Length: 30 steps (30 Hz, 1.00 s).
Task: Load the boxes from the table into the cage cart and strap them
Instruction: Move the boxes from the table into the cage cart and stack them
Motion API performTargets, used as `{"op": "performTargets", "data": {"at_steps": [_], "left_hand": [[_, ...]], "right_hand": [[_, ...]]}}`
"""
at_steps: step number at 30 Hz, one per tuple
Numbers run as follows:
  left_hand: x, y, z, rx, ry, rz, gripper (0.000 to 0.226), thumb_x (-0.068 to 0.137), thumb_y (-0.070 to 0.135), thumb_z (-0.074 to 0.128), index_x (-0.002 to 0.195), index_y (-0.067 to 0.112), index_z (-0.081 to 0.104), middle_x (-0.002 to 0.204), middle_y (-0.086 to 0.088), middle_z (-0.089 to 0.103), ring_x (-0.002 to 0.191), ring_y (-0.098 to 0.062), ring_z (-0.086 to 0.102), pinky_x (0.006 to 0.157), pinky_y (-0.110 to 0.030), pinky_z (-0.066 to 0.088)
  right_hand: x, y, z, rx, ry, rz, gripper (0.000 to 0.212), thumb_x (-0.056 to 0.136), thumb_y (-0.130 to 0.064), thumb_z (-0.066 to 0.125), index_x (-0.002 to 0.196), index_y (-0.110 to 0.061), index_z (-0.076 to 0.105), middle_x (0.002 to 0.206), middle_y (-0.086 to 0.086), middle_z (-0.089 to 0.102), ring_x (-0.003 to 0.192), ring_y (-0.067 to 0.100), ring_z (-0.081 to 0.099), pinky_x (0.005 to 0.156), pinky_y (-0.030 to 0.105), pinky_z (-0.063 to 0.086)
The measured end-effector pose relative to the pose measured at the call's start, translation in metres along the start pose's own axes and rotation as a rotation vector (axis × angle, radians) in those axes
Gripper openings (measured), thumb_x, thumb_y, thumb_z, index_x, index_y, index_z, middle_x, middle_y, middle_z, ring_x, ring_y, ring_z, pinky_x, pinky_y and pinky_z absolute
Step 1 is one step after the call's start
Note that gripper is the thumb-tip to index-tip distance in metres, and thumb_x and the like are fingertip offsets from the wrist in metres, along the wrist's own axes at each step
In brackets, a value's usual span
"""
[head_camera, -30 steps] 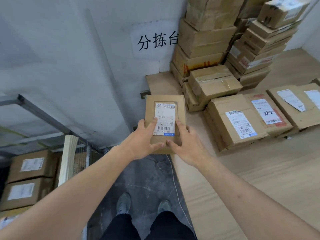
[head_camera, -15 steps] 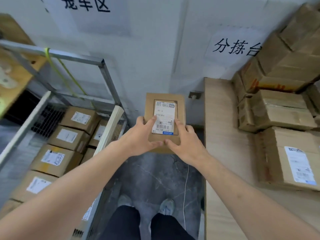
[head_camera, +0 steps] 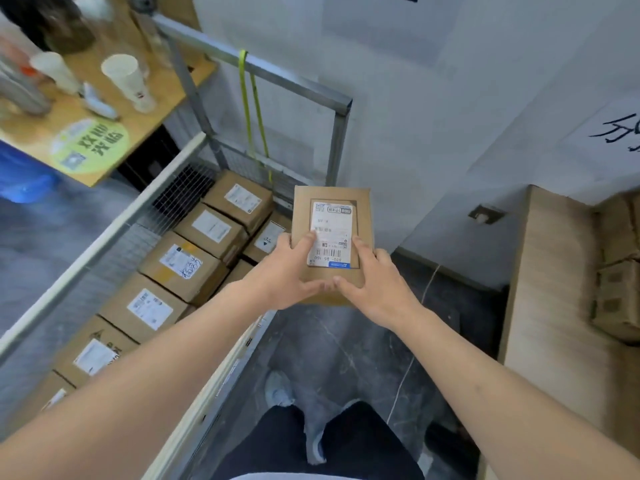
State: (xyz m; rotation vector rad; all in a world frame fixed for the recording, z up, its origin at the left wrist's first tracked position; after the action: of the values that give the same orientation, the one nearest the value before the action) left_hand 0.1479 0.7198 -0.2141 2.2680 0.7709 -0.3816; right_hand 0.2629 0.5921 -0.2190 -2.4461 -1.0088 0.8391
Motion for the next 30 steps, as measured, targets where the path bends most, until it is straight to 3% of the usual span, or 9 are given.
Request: {"op": "performTargets", "data": {"at_steps": [13, 19, 23, 27, 30], "left_hand": [[0.015, -0.107, -0.038, -0.211, 0.068, -0.190, 0.108, 0.087, 0.059, 0.074, 0.165, 0.030, 0.004, 0.157, -0.005, 0.021, 0.125, -0.025, 0.053, 0.105, -0.038, 0.050], [0.054, -0.135, -0.036, -0.357, 0.133, -0.333, 0.110, 0.085, 0.062, 0.074, 0.165, 0.028, 0.006, 0.149, -0.005, 0.028, 0.124, -0.022, 0.050, 0.108, -0.037, 0.047], [0.086, -0.149, -0.037, -0.453, 0.211, -0.439, 0.106, 0.088, 0.061, 0.071, 0.166, 0.028, 0.008, 0.147, -0.004, 0.032, 0.124, -0.021, 0.050, 0.107, -0.035, 0.047], [0.115, -0.160, -0.041, -0.553, 0.291, -0.515, 0.100, 0.091, 0.053, 0.072, 0.166, 0.028, 0.011, 0.143, -0.001, 0.033, 0.120, -0.017, 0.047, 0.095, -0.025, 0.042], [0.129, -0.174, -0.044, -0.596, 0.351, -0.567, 0.099, 0.090, 0.052, 0.073, 0.165, 0.028, 0.014, 0.134, 0.001, 0.033, 0.117, -0.018, 0.048, 0.101, -0.031, 0.045]], "right_hand": [[0.087, -0.083, 0.053, -0.116, -0.169, -0.155, 0.089, 0.094, -0.057, 0.061, 0.163, -0.035, 0.009, 0.148, 0.004, 0.036, 0.127, 0.024, 0.052, 0.101, 0.042, 0.051], [0.155, -0.095, 0.065, -0.179, -0.273, -0.251, 0.086, 0.092, -0.056, 0.059, 0.162, -0.038, 0.011, 0.149, 0.004, 0.036, 0.130, 0.025, 0.049, 0.103, 0.047, 0.052], [0.203, -0.101, 0.068, -0.218, -0.326, -0.338, 0.085, 0.092, -0.059, 0.059, 0.162, -0.034, 0.017, 0.148, 0.006, 0.038, 0.128, 0.026, 0.049, 0.102, 0.047, 0.052], [0.247, -0.108, 0.068, -0.244, -0.337, -0.397, 0.082, 0.092, -0.056, 0.059, 0.161, -0.033, 0.023, 0.149, 0.008, 0.040, 0.131, 0.028, 0.047, 0.104, 0.048, 0.049], [0.272, -0.113, 0.081, -0.255, -0.376, -0.412, 0.081, 0.091, -0.057, 0.058, 0.160, -0.034, 0.022, 0.147, 0.008, 0.041, 0.129, 0.028, 0.049, 0.104, 0.050, 0.049]]}}
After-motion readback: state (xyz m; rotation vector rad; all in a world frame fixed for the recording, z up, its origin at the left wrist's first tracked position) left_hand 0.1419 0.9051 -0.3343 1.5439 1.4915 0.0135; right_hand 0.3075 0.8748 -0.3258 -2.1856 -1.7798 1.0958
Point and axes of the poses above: each hand's wrist, its own x-axis towards the middle knuckle, its own z-axis out of the palm, y = z × x, the point moved 10 cm from there along x, towards the middle knuckle
